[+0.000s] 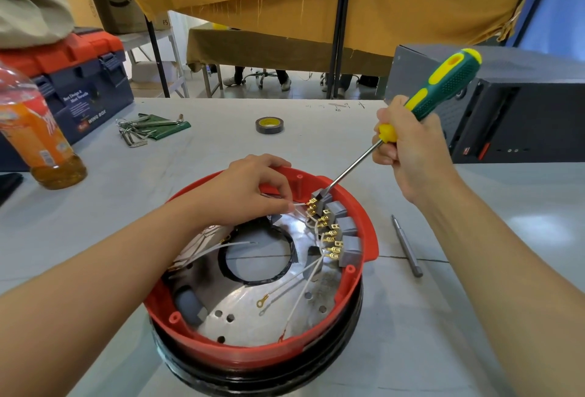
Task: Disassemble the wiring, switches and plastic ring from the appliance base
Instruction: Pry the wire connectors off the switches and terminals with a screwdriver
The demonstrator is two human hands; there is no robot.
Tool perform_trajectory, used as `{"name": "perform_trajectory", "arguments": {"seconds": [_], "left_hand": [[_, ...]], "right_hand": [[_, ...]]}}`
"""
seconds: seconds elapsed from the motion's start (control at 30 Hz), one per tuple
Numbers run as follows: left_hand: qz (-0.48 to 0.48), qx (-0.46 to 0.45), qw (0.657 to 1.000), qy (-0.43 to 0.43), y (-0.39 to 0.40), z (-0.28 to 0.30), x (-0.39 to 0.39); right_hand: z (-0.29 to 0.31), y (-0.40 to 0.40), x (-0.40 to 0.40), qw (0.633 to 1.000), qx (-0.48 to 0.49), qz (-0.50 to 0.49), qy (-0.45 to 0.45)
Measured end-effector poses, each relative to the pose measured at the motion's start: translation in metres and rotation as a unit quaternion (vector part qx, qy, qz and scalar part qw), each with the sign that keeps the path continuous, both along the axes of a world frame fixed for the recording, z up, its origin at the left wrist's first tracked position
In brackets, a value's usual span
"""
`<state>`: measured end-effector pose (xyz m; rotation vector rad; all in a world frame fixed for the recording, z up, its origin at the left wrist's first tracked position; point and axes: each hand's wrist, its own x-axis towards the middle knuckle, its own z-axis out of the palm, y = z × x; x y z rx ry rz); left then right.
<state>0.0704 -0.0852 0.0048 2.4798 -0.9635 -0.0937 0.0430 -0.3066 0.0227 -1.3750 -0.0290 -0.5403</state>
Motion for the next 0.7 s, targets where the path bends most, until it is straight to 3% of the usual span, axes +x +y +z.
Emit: {"name": "perform_trajectory", "arguments": {"seconds": [0.27, 0.53, 0.7], "left_hand": [[0.0, 0.005, 1.0, 0.002, 0.0, 0.0, 0.0], [-0.002, 0.005, 1.0, -0.007, -0.001, -0.001, 0.001], [-0.004, 0.008, 1.0, -0.006, 0.0, -0.001, 0.001]], "right_hand": [[0.001, 0.003, -0.007, 0.999, -0.035, 0.013, -0.038], [-0.017, -0.005, 0.003, 0.994, 0.102, 0.003, 0.049], [-0.036, 0.02, 0.009, 0.995, 0.05, 0.045, 0.076]]}}
